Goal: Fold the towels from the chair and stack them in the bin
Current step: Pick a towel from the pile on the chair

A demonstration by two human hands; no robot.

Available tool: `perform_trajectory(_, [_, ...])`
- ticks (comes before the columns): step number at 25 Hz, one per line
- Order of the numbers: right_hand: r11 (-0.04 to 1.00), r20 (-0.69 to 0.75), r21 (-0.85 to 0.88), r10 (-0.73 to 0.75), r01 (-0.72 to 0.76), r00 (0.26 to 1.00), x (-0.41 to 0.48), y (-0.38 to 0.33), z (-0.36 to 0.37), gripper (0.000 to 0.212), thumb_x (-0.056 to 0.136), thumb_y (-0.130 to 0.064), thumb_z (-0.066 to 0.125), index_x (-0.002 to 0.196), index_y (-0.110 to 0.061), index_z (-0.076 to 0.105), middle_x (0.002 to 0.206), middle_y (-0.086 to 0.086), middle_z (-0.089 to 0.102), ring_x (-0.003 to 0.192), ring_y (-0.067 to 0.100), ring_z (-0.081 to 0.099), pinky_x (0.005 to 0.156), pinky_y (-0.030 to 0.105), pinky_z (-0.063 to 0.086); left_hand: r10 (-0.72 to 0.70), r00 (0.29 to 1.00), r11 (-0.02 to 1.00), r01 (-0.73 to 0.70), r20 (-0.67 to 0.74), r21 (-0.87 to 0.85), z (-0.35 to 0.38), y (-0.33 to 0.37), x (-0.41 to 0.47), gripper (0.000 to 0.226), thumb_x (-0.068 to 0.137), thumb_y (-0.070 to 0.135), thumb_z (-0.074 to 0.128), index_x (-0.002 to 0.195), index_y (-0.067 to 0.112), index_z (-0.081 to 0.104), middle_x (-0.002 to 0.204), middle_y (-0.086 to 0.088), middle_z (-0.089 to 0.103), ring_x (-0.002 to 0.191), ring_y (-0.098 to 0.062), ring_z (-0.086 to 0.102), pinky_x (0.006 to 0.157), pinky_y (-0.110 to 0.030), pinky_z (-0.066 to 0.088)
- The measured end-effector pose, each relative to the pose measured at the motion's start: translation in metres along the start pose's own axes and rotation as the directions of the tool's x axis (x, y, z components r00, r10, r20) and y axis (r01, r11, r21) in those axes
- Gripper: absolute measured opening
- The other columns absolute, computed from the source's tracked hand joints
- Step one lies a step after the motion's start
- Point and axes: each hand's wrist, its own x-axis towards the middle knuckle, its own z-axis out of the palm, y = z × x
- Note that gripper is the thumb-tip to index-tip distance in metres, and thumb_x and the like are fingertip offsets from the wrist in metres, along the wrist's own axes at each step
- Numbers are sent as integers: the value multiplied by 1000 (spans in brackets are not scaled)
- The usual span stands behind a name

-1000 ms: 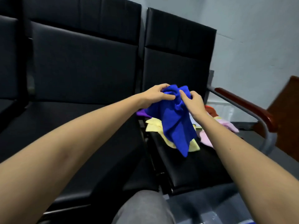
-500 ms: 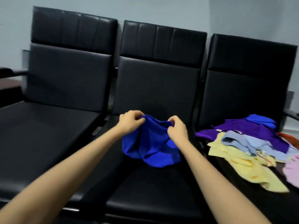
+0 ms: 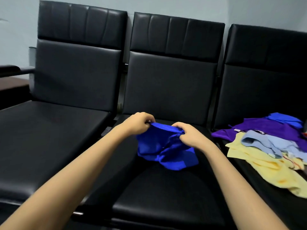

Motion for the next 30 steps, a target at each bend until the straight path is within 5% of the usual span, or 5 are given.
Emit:
perform_trajectory(7, [967,103,178,165,-181,981,-8,-21,6,92,77,-54,67,148,-31,13,140,7,35,128,26,42,103,37,38,12,998,911,-39,-68,-411,-2,28,-1,23,88,2,45,86,18,61,79,4,61,71,-8,52,66,-18,41])
perform_trajectory(15, [829,-269,-378,328,-413,906,-15,-2,19,37,89,-6,43,121,-21,55,132,8,52,121,30,52,93,35,43,-320,946,945,315,-47,-85,-21,10,0,28,96,31,41,73,18,52,75,-7,59,74,-24,64,58,-26,43])
perform_trajectory(20, [707,-36,-315,658,-633,752,-8,15,2,23,87,-28,62,101,-10,60,79,7,71,70,21,69,65,27,55,-536,681,389,724,499,-569,-2,-10,-11,42,102,38,32,117,2,47,73,-19,63,41,-15,63,28,-16,38])
perform_trajectory(24, [728,134,222,636,-649,760,3,21,-2,15,93,2,44,83,-3,54,60,11,53,44,19,54,30,18,42,-454,665,-380,458,593,-804,4,-30,1,48,102,28,34,141,0,31,144,-28,32,127,-39,45,46,-32,54])
perform_trajectory(30, [870,-739,439,207,226,641,27,4,-30,47,76,16,37,105,-6,66,107,1,60,103,14,56,87,10,42,-452,863,-64,-285,-227,-956,-20,-4,26,40,104,32,24,129,15,50,123,-9,54,100,-9,57,97,-23,43])
